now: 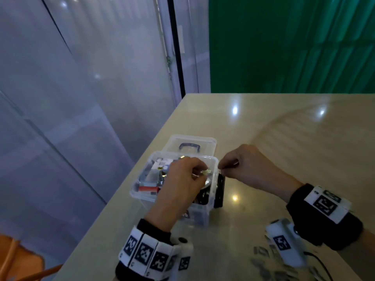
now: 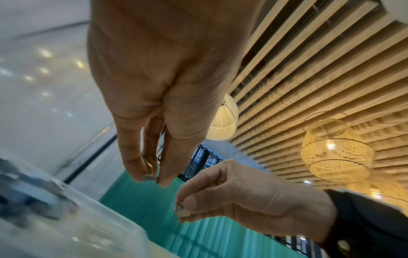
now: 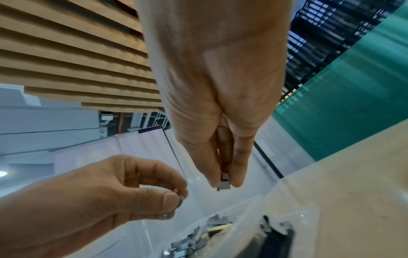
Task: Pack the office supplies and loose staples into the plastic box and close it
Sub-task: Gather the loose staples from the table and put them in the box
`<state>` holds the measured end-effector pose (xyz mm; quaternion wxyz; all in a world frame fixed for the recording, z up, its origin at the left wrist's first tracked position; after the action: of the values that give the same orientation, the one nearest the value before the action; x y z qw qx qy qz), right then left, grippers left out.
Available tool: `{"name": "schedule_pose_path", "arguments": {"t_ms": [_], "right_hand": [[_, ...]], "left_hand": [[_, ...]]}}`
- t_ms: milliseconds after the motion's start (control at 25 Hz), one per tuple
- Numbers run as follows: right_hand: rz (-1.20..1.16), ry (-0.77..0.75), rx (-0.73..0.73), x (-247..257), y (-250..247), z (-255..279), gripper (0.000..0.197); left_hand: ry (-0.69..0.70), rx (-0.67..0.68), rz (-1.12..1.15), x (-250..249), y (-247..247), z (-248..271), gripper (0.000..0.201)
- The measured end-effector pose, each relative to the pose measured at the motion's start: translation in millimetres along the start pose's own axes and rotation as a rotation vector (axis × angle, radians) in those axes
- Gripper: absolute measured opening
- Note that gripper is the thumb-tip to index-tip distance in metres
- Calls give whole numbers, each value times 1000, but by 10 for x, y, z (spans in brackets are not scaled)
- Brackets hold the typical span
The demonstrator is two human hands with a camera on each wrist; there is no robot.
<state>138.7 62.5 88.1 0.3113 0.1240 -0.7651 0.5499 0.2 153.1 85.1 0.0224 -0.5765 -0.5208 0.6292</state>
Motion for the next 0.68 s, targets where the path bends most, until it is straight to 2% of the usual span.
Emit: {"name": "schedule_pose_path", "arguments": {"t_ms": [200, 440, 560, 680], "right_hand": [[-34, -140, 93, 429, 526, -647, 17], [-33, -185, 195, 560, 942, -1059, 16], [-23, -153, 161, 481, 854, -1094, 18], [-52, -102, 94, 375, 590, -971, 15]], "left_hand": [[-146, -101, -25, 703, -507, -108, 14], [-170, -67, -20, 940, -560, -221, 15], [-177, -95, -19, 1011, -631, -309, 12], [-129, -105, -17, 895, -639, -352, 13]]}}
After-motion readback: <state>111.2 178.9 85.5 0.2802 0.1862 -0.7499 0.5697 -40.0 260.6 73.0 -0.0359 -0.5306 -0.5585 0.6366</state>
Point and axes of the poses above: each hand's wrist, its own z-axis away from the middle knuckle, its own y-axis out of the palm, x = y × z, the point moved 8 cm from there along -z, towards the middle knuckle, and after that the axes turned 4 degrees about -y, right-handed, at the moved point
